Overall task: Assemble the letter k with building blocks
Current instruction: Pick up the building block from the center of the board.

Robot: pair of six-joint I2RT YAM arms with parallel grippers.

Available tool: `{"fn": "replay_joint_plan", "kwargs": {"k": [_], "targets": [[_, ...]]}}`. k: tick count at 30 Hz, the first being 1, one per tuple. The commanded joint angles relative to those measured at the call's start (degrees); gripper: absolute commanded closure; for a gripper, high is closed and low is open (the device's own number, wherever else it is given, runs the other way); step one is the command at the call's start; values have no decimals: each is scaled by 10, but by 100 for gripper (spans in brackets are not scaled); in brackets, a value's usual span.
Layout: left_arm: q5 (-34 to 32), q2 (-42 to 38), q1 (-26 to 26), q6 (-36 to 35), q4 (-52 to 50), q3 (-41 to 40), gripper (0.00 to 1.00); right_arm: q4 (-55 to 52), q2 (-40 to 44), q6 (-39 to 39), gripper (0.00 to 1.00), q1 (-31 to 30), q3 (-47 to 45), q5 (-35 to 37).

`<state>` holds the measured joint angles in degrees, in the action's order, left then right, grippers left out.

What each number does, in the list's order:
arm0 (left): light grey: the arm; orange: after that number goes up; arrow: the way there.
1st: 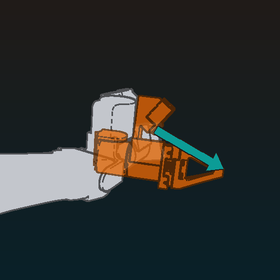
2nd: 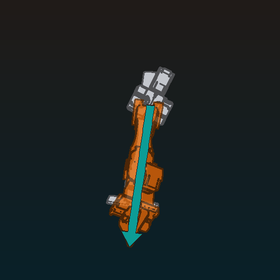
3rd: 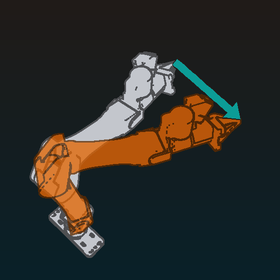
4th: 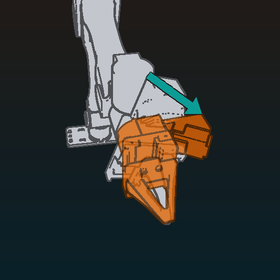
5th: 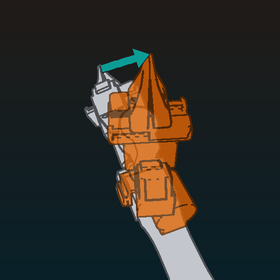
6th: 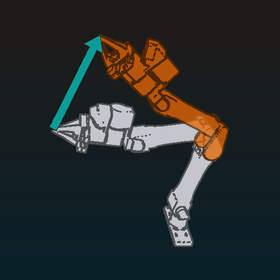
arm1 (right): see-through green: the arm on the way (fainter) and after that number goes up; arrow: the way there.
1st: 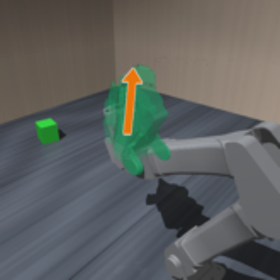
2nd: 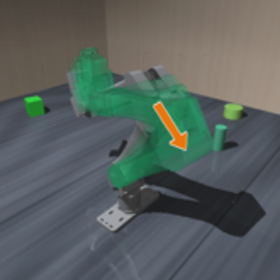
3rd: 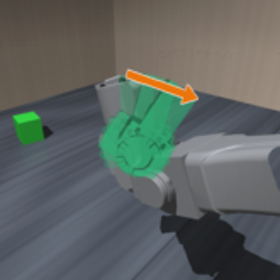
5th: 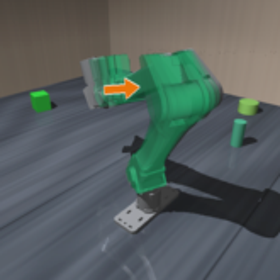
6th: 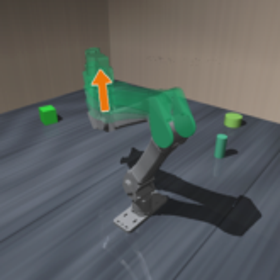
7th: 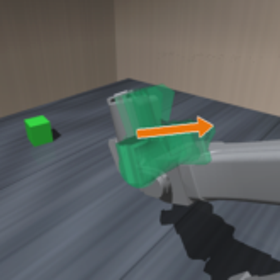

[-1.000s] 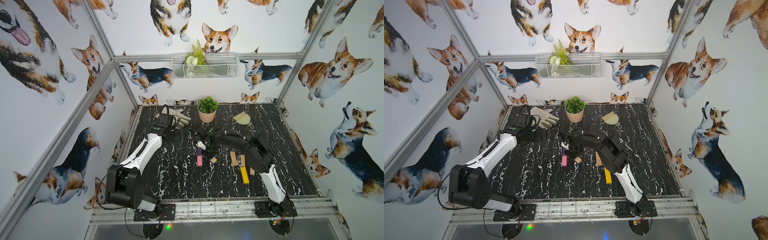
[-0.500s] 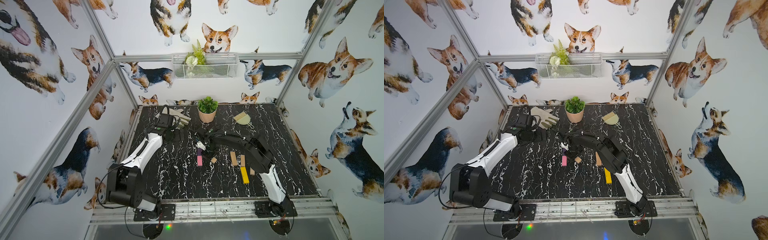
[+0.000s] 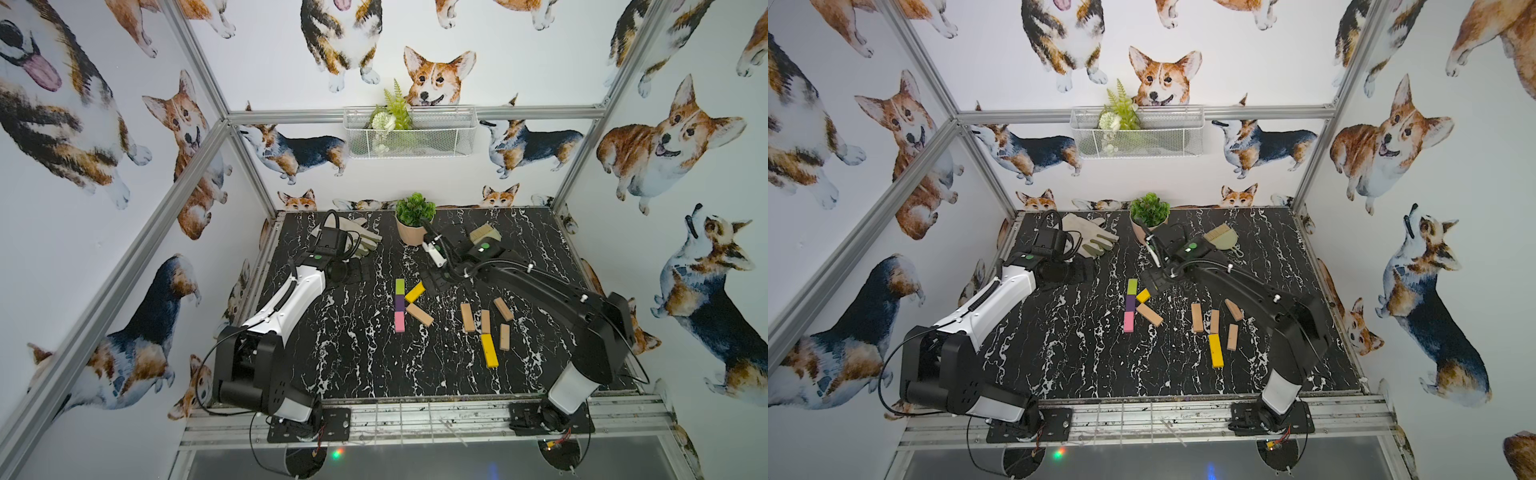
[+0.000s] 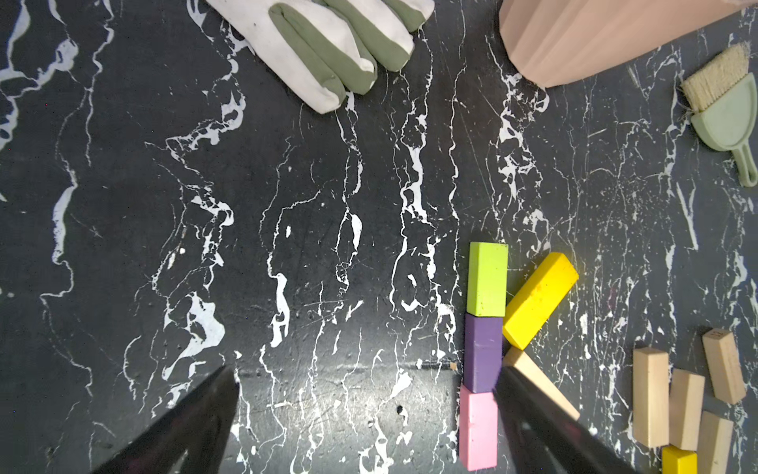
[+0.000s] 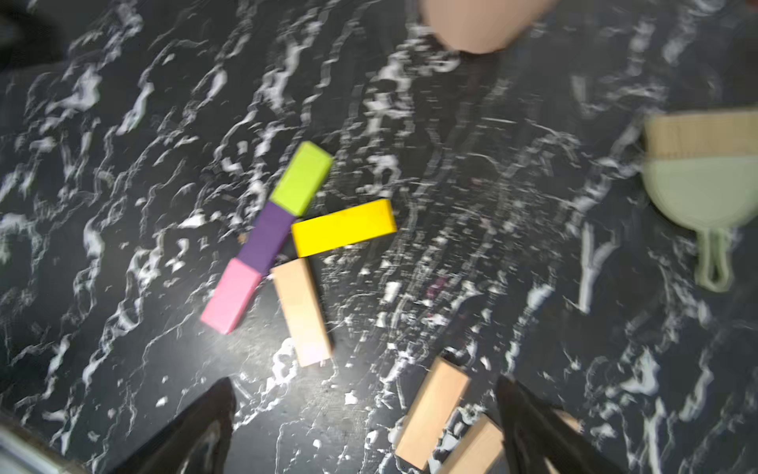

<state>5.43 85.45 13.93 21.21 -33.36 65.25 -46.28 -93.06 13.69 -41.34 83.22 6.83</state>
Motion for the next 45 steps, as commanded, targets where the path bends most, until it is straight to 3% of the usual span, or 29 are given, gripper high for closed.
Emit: {"fn": "replay_joint_plan", "kwargs": {"k": [1, 5, 8, 14, 16, 40, 45], "targets": [[9, -2, 0, 0, 8, 3, 0, 45, 48, 121, 0, 72, -78, -19], [9, -3, 0, -2, 8, 1, 0, 2, 49, 205, 0, 162, -147, -36], [6, -2, 0, -2, 8, 0, 0, -20, 41, 213, 6, 163, -174, -13], [7, 2, 0, -2, 8, 0, 0, -32, 14, 221, 31, 161, -192, -13], [6, 1, 0, -3, 8, -1, 0, -38, 4, 221, 34, 160, -191, -9], [7, 5, 0, -3, 6, 1, 0, -40, -43, 224, 36, 150, -195, -14], [7, 6, 0, -3, 6, 2, 0, -37, -60, 220, 44, 141, -191, -24]]}}
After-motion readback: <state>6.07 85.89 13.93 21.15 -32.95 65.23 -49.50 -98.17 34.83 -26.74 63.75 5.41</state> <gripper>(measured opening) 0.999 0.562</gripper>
